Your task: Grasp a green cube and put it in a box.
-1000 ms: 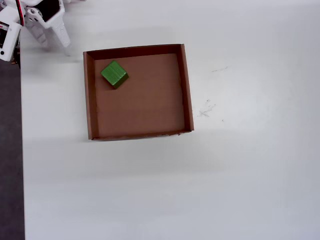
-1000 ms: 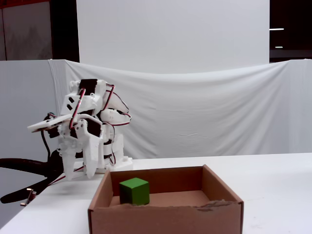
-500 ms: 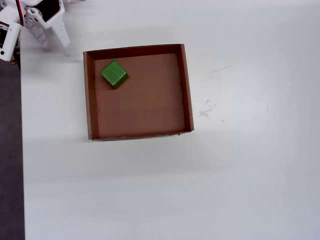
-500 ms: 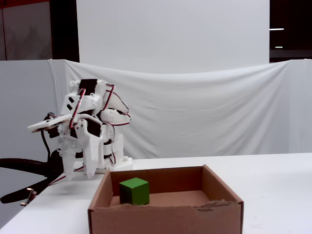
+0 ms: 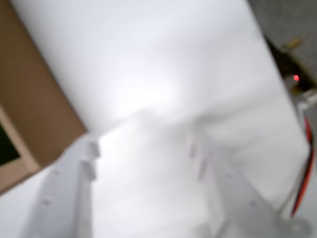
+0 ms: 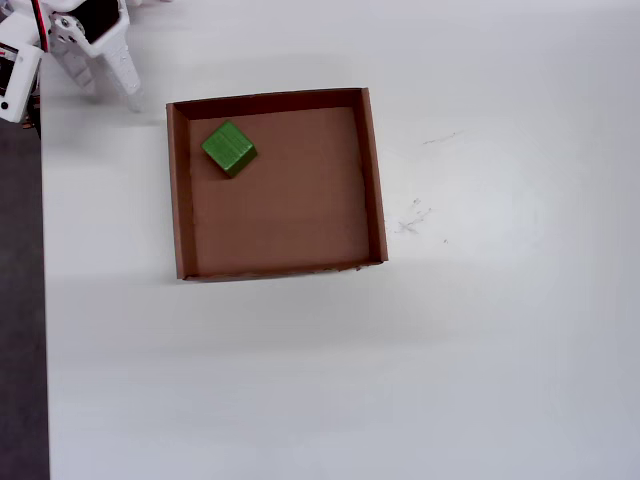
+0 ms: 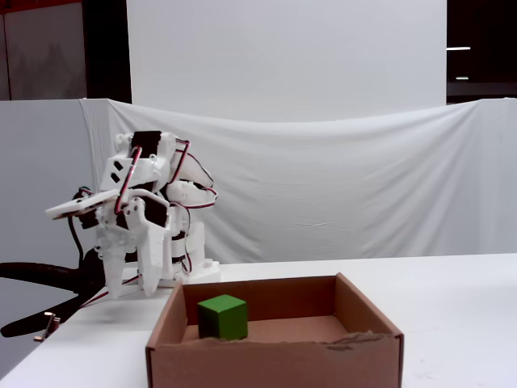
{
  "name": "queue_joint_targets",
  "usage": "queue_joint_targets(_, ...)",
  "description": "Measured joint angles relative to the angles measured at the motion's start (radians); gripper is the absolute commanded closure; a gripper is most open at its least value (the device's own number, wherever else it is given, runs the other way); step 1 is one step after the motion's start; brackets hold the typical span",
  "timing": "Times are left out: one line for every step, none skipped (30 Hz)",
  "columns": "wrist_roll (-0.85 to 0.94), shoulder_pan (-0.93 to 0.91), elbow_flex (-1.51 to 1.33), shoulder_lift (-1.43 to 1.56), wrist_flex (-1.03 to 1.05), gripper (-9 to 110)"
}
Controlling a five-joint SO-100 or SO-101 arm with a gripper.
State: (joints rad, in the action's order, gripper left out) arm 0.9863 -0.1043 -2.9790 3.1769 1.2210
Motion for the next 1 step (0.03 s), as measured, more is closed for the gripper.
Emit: queue_joint_targets(0.000,0.000,0.000,0.000,0.000,77)
